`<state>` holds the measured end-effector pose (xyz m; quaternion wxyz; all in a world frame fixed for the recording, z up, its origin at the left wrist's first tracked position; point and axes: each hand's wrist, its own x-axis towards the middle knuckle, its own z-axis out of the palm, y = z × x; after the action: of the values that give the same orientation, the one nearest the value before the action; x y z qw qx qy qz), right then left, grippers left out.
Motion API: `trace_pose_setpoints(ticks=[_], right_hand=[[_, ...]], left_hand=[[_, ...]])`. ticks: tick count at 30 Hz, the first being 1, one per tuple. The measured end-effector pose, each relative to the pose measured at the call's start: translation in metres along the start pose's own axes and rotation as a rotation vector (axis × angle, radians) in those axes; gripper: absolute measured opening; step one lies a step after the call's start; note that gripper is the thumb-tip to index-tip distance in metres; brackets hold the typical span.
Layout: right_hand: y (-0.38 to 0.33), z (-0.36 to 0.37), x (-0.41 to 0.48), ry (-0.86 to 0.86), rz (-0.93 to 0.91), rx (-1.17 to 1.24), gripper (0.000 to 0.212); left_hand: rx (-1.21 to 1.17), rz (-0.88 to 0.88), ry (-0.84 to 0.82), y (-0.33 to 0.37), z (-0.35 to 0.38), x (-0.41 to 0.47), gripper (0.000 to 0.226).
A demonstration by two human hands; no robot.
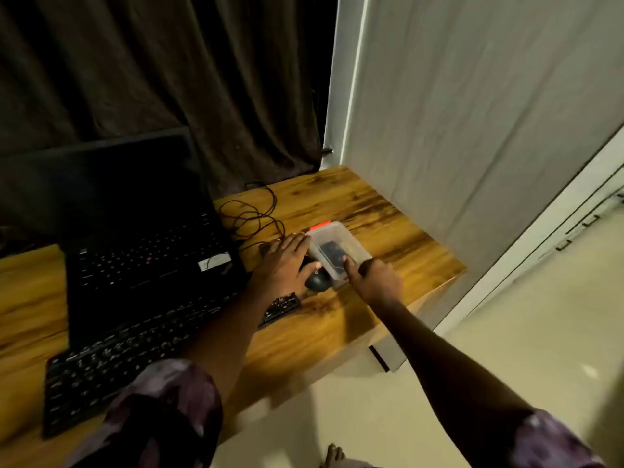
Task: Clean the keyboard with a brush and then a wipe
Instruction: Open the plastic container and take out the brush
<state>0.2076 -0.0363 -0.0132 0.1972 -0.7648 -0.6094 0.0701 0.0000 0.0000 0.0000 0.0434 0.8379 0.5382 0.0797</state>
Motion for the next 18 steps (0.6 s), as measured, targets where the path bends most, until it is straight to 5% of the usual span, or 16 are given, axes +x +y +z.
trace_pose_setpoints(ticks=[4,8,12,18], right_hand=[[0.023,0.007,0.012,-0.18,0.208,0.345,0.087],[0.025,0.014,0.014,-0.412,0.3,0.915,0.061],[0.028,0.018,0.011,-0.499,0.292,1.098,0.045],[0.022,0.022,0.012,-0.527,0.246,1.108,0.051]], left_hand=[[-0.063,-0.07,-0.058,0.007,0.006,0.034,0.094],[-0.069,-0.068,-0.105,0.008,0.012,0.06,0.074],[-0.062,-0.078,-0.146,0.01,0.018,0.074,0.073],[-0.134,-0.17,-0.197,0.015,0.032,0.076,0.077]])
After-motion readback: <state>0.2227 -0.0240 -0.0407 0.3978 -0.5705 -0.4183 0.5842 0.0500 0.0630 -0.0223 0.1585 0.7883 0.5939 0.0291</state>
